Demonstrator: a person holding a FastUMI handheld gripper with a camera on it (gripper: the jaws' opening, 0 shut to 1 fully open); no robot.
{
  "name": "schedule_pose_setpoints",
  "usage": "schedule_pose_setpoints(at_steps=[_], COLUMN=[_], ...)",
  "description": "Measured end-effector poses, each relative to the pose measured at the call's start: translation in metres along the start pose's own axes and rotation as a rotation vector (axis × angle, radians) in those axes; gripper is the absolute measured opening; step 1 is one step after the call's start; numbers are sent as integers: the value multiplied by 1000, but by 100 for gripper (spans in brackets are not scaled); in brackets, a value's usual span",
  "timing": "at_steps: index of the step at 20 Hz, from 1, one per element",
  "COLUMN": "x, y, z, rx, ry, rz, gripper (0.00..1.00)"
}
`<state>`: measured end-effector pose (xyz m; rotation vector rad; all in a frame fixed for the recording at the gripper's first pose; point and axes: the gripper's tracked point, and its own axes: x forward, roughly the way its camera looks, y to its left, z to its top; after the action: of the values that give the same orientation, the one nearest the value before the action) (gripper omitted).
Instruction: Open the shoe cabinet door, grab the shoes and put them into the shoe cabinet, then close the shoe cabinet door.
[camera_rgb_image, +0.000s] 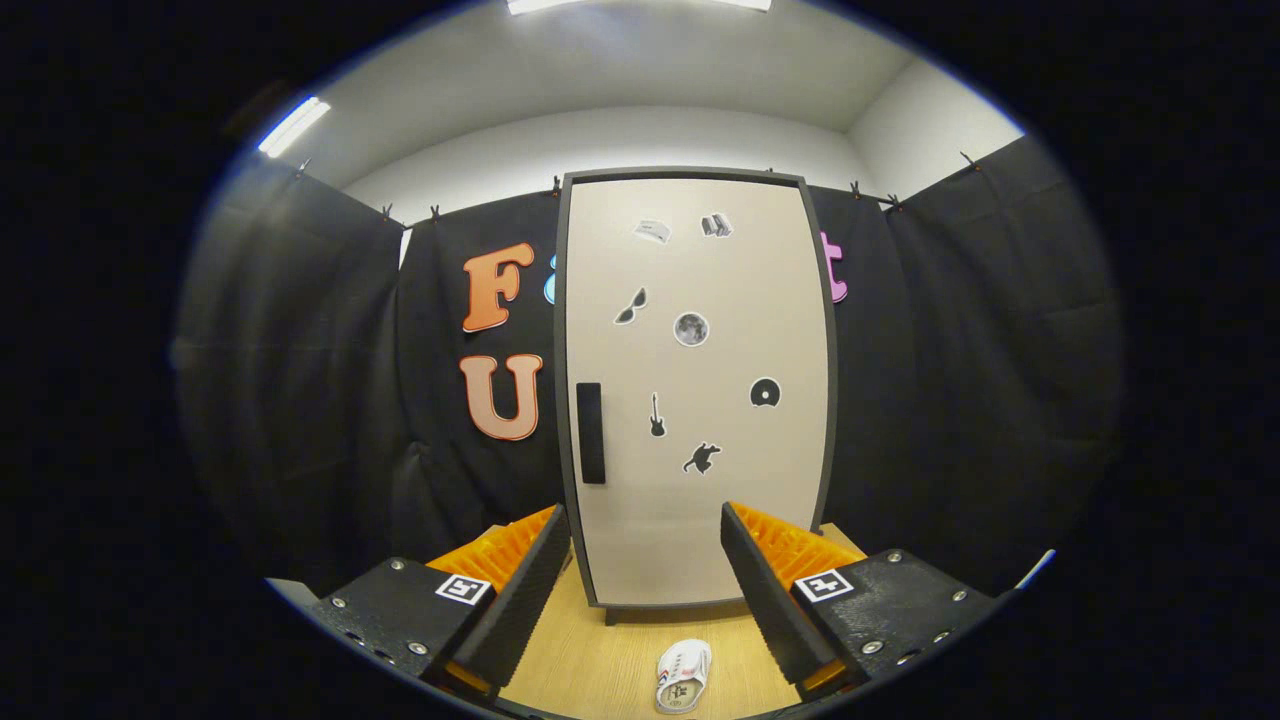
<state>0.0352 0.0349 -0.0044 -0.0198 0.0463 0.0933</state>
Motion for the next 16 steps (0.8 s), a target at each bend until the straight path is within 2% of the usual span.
schedule_pose_setpoints(at_steps=[9,16], x=[85,156], y=[56,73], z=[1,-4], rx=[-6,15], ry=[8,20], rz=[127,144], gripper=[95,95])
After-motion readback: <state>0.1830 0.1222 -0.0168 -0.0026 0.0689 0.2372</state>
